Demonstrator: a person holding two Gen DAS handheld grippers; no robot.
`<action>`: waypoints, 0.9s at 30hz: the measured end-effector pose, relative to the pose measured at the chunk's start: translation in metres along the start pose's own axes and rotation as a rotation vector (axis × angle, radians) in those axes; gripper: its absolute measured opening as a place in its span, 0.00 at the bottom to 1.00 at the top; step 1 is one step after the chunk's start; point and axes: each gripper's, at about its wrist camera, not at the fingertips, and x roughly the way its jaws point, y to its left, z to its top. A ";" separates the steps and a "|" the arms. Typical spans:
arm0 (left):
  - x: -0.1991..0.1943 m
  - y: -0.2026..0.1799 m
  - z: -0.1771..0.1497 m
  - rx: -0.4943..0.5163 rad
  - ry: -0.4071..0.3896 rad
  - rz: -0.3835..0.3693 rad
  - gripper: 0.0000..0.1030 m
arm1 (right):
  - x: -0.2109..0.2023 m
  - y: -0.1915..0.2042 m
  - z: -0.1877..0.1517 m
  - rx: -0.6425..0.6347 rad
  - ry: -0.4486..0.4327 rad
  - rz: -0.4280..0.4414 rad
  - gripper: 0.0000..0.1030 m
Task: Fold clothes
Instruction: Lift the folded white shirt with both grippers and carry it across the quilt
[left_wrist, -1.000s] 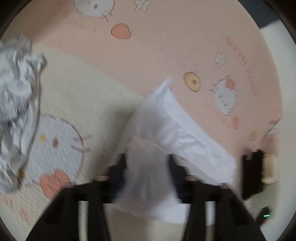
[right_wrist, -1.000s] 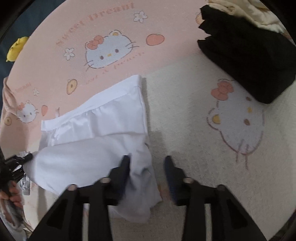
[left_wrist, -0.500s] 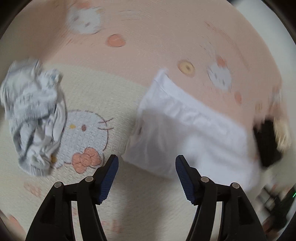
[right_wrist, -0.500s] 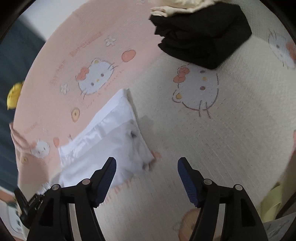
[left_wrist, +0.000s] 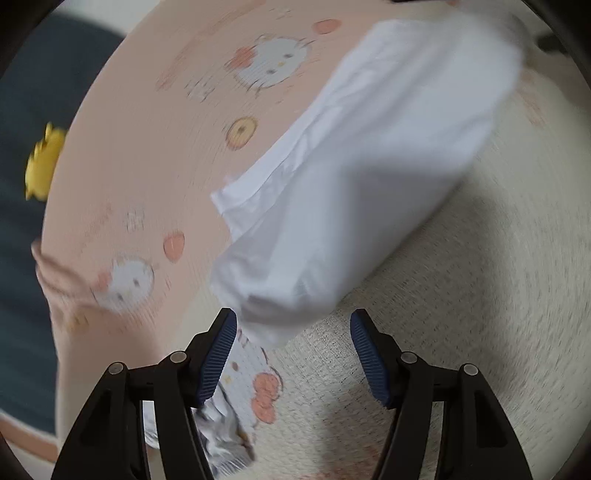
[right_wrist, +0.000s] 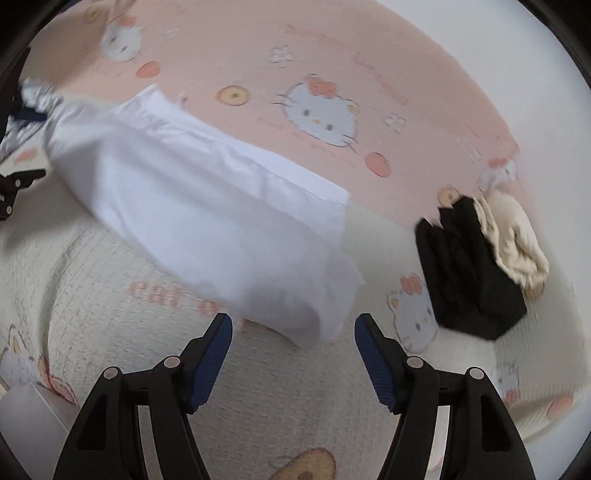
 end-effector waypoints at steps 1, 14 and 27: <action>0.001 -0.002 0.000 0.032 -0.006 0.008 0.60 | 0.001 0.003 0.000 -0.035 0.003 -0.011 0.66; 0.021 -0.001 -0.001 0.147 -0.056 0.071 0.60 | 0.043 0.055 -0.008 -0.621 0.078 -0.267 0.66; 0.005 -0.023 -0.007 0.276 -0.121 0.066 0.60 | 0.057 0.063 -0.008 -0.698 0.048 -0.338 0.66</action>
